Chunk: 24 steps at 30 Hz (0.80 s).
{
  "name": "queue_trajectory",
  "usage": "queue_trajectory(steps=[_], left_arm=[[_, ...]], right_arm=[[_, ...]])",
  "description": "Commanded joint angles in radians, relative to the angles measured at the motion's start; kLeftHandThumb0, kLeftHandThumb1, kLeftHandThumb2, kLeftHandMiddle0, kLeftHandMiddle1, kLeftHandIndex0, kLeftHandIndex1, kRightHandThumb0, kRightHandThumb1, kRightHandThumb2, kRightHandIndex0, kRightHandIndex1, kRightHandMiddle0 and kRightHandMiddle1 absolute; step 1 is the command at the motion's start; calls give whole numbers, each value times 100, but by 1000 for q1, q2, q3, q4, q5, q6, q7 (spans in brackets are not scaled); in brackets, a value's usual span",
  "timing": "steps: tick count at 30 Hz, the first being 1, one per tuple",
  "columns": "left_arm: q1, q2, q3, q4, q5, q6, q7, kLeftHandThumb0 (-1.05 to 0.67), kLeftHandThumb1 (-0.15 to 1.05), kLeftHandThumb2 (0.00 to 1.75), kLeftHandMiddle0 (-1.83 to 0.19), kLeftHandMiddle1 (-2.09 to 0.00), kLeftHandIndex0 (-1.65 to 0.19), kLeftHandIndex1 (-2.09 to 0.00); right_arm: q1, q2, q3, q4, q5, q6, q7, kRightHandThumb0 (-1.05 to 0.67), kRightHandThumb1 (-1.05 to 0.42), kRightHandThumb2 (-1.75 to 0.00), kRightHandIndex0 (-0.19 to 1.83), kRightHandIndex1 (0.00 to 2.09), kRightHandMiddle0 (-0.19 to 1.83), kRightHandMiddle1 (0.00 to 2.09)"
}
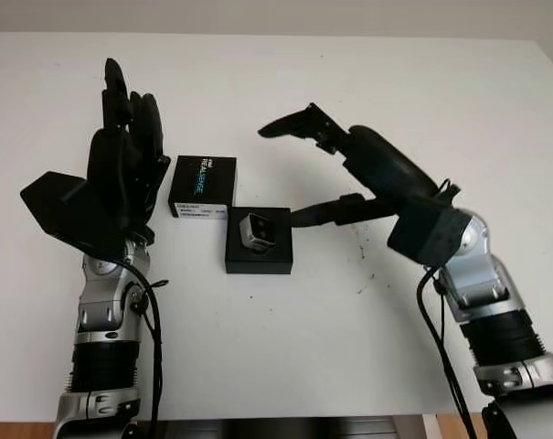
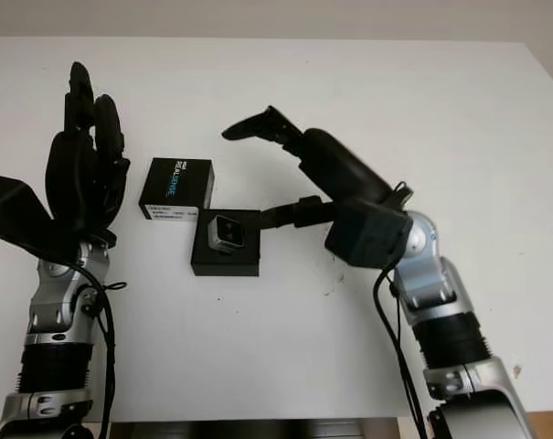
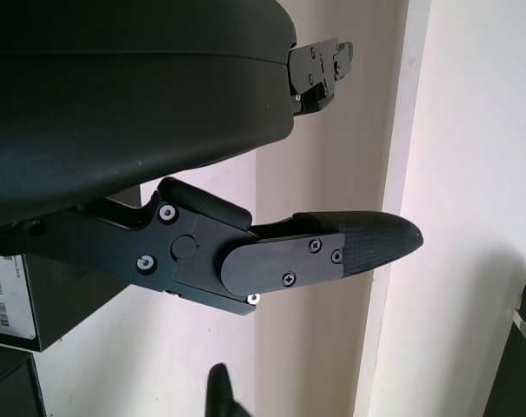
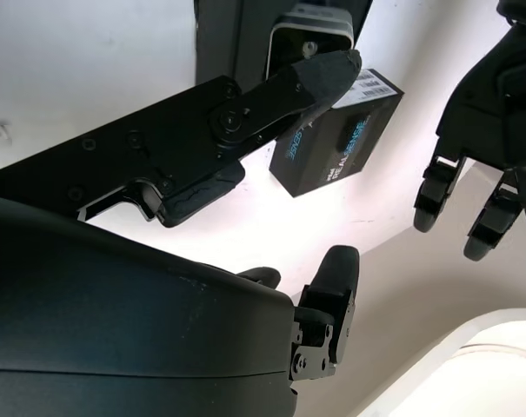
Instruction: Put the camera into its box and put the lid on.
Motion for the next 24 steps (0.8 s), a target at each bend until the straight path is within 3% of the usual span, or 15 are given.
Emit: queue_trajectory(steps=[1,18,24], left_arm=[[3,1,-1,-16,2,0,0,-73,105,53,19,0,19,0],[-1,0,6,-13,-9,4,-4,-73,105,52,19,0,19,0],[-2,5,5,0,-8,-11,-16,-73,105,52,19,0,19,0]], right_arm=[[42,14,14,-29,-16,-14,-20,-69,-88,-6,8,31,-10,109],[224,116,69,-73,-106,-4,-173,-71,-90,-6,-2,16,-16,108],[248,148,79,-55,-155,-17,-263,-68,-90,-5,6,15,-15,125]])
